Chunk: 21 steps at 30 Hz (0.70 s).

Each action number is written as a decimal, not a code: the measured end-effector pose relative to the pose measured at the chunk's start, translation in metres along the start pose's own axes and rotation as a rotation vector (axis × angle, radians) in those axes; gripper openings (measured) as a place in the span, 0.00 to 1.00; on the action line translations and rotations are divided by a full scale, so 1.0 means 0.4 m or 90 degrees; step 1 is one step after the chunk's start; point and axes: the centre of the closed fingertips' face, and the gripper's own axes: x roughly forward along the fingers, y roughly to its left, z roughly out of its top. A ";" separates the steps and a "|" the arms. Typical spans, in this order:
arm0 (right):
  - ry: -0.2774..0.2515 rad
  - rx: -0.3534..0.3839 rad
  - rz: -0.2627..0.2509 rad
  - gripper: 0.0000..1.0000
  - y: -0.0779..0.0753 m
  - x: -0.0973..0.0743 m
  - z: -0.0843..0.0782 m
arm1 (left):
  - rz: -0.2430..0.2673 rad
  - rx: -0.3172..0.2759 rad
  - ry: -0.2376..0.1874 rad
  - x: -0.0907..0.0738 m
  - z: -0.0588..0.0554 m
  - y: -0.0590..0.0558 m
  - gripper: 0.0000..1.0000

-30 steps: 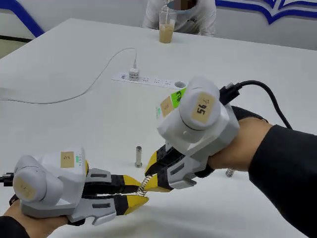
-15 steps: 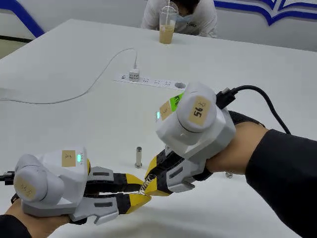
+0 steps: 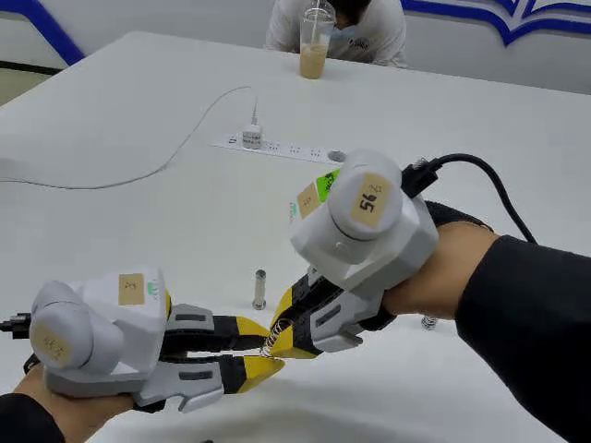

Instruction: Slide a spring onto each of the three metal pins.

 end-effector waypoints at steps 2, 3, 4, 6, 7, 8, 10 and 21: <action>0.002 0.000 -0.001 0.12 -0.003 -0.002 -0.001 | 0.004 -0.007 0.002 -0.003 -0.004 0.003 0.16; 0.003 -0.001 -0.002 0.12 -0.004 -0.003 -0.002 | 0.007 -0.010 0.004 -0.004 -0.007 0.006 0.17; 0.005 -0.002 -0.003 0.12 -0.006 -0.004 -0.004 | 0.010 -0.012 0.005 -0.006 -0.009 0.008 0.18; 0.008 -0.002 -0.004 0.12 -0.009 -0.007 -0.006 | 0.016 -0.017 0.006 -0.010 -0.014 0.013 0.20; 0.008 -0.002 -0.005 0.12 -0.011 -0.008 -0.006 | 0.018 -0.018 0.007 -0.012 -0.017 0.015 0.20; 0.009 -0.002 -0.006 0.12 -0.013 -0.009 -0.006 | 0.021 -0.020 0.008 -0.015 -0.020 0.017 0.20; 0.014 -0.001 -0.007 0.12 -0.016 -0.010 -0.009 | 0.025 -0.025 0.009 -0.018 -0.024 0.021 0.22; 0.025 -0.002 -0.024 0.12 -0.051 -0.028 -0.010 | 0.058 -0.043 0.014 -0.042 -0.041 0.045 0.29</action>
